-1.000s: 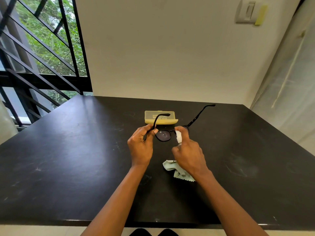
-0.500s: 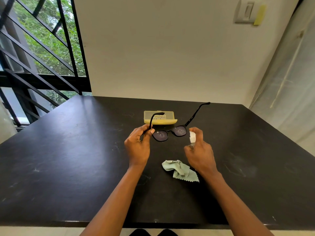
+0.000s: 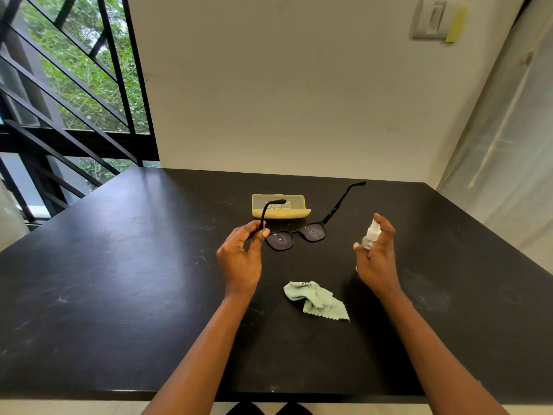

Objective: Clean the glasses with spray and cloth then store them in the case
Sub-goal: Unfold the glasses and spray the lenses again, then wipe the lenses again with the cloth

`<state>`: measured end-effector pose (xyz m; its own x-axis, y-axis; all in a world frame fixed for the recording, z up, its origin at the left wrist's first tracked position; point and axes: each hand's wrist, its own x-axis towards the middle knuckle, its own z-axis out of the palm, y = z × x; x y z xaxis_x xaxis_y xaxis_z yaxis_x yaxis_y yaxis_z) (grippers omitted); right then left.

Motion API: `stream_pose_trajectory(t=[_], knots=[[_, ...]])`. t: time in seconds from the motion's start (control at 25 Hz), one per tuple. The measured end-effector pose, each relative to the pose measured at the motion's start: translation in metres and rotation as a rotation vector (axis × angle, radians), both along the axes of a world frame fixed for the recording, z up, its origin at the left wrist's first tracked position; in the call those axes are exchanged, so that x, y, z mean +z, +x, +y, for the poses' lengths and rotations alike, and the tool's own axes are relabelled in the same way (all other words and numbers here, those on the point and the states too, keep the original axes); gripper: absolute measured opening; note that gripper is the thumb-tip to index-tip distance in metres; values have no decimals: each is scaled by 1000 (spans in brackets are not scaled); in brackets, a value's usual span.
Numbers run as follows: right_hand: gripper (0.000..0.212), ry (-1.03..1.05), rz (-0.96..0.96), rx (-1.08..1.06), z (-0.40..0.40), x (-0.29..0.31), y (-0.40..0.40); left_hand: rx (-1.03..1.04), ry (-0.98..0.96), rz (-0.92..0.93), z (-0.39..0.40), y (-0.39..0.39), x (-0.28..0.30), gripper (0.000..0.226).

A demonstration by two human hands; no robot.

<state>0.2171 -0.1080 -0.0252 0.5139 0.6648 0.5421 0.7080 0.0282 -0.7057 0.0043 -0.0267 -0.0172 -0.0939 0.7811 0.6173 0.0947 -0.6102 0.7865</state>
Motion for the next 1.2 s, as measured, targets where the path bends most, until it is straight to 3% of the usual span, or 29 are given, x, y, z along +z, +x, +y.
stream_pose_trajectory(t=[0.4, 0.48, 0.56, 0.64, 0.72, 0.8, 0.88, 1.04, 1.2], knots=[[83, -40, 61, -12, 7, -3, 11, 2, -25, -6, 0, 0, -4, 27], [89, -45, 2, -109, 6, -4, 9, 4, -30, -4, 0, 0, -5, 27], [77, -24, -127, -282, 1, -5, 3, 4, -30, -1, 1, 0, -7, 27], [48, 31, -243, -339, -4, -2, -7, 1, -40, -8, 2, 0, -9, 27], [29, -55, -271, -145, -7, 5, -17, -7, -57, -11, 3, 1, -10, 27], [36, -292, -210, 170, -9, 12, -29, -10, -63, -2, 3, 2, -10, 27], [39, -482, -171, 350, -8, 14, -43, -15, -66, -4, 3, 4, -9, 27], [27, -674, -313, 376, -3, 9, -56, -14, -61, 10, 5, 5, -9, 27], [12, -570, -155, 347, -2, 12, -61, -20, -80, 3, 6, 3, -11, 27]])
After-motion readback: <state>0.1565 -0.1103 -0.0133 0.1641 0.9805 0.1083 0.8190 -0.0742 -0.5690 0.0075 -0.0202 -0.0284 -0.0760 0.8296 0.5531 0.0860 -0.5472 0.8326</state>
